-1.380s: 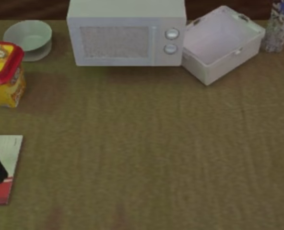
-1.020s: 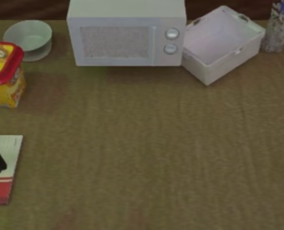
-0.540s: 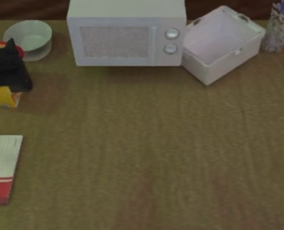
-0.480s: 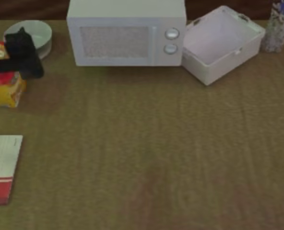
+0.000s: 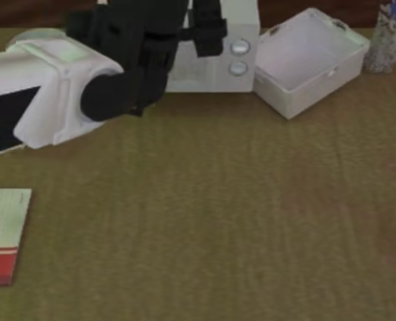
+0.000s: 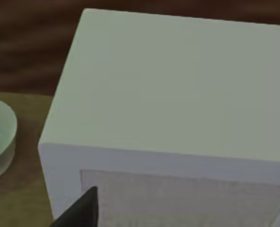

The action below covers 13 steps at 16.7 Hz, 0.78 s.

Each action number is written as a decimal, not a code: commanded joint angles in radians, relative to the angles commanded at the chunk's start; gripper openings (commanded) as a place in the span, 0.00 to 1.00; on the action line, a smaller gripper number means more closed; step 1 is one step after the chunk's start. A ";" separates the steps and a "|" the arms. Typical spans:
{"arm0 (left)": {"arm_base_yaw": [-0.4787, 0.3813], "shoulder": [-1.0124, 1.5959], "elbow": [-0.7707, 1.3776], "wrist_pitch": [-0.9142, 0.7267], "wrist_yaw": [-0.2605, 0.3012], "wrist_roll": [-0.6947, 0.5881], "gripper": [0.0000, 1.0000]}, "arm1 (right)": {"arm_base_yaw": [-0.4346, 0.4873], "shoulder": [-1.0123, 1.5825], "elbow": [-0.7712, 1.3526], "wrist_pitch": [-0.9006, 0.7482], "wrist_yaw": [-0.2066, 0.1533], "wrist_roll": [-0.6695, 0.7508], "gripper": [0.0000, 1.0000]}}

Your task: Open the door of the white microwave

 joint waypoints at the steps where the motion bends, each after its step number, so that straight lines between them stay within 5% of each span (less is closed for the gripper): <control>1: -0.028 0.073 0.048 -0.003 -0.025 -0.014 1.00 | 0.000 0.000 0.000 0.000 0.000 0.000 1.00; 6: -0.114 0.283 0.186 -0.018 -0.101 -0.052 1.00 | 0.000 0.000 0.000 0.000 0.000 0.000 1.00; 13: -0.107 0.308 0.205 -0.012 -0.095 -0.046 1.00 | 0.000 0.000 0.000 0.000 0.000 0.000 1.00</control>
